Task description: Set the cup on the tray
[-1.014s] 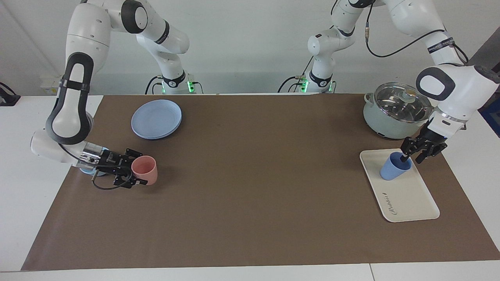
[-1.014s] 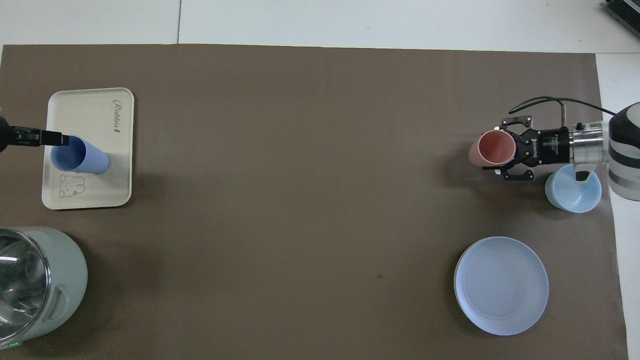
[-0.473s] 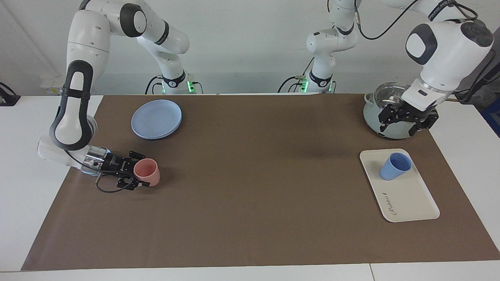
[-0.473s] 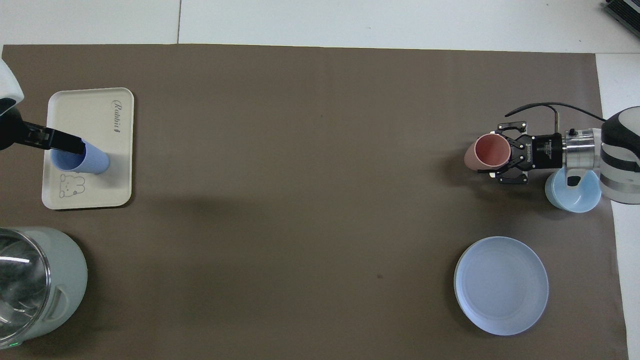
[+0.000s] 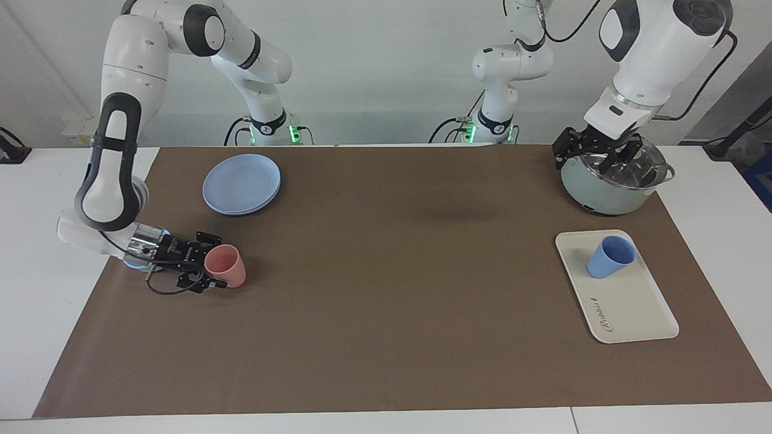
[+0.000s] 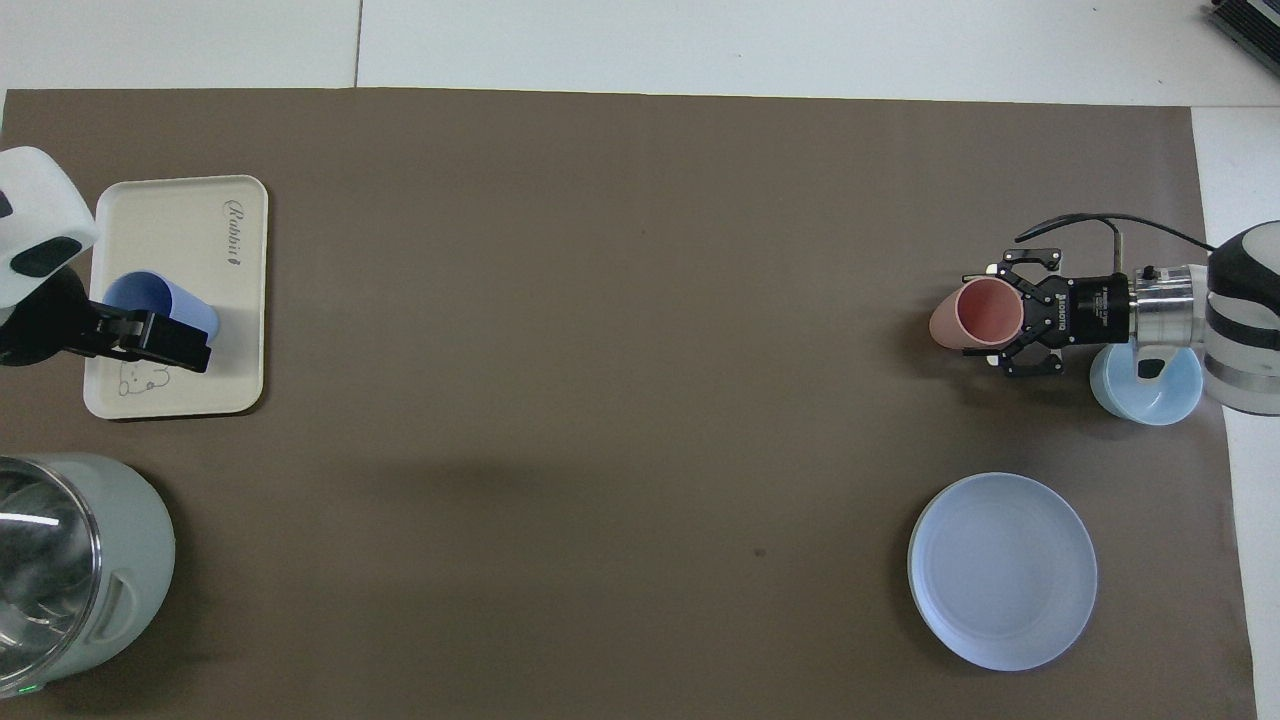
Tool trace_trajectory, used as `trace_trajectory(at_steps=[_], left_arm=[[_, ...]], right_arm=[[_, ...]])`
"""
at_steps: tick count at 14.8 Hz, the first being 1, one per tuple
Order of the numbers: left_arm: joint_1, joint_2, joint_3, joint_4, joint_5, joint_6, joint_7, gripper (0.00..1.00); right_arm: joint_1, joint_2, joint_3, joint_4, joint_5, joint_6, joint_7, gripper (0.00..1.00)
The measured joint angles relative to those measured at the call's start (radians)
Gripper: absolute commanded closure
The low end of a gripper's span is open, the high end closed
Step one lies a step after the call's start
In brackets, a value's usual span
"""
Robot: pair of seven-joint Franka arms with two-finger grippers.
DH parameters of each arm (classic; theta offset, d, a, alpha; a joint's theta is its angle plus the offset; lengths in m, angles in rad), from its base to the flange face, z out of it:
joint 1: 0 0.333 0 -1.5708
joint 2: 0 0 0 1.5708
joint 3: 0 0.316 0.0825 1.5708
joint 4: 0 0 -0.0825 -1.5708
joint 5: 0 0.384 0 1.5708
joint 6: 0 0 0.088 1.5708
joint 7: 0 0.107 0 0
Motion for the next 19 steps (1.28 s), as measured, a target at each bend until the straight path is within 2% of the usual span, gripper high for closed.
trace_trajectory(at_steps=[4, 7, 10, 14, 19], left_arm=[[-0.002, -0.002, 0.002, -0.016, 0.000, 0.034, -0.002, 0.00], [-0.003, -0.003, 0.003, 0.008, -0.001, 0.031, -0.003, 0.00], [-0.003, -0.017, 0.003, 0.053, -0.001, -0.024, -0.004, 0.00], [-0.004, -0.027, 0.004, 0.046, -0.001, -0.025, -0.004, 0.00], [-0.003, -0.027, 0.008, 0.042, -0.001, -0.029, -0.005, 0.00]], right_arm=[[-0.017, -0.011, -0.025, 0.002, -0.006, 0.000, -0.030, 0.01], [-0.026, -0.064, -0.039, 0.007, -0.105, 0.002, -0.048, 0.01], [-0.013, -0.169, -0.032, 0.017, -0.270, 0.042, -0.049, 0.01], [0.058, -0.326, -0.024, 0.018, -0.477, 0.044, -0.049, 0.01], [0.205, -0.463, -0.019, 0.014, -0.673, -0.089, -0.114, 0.00]])
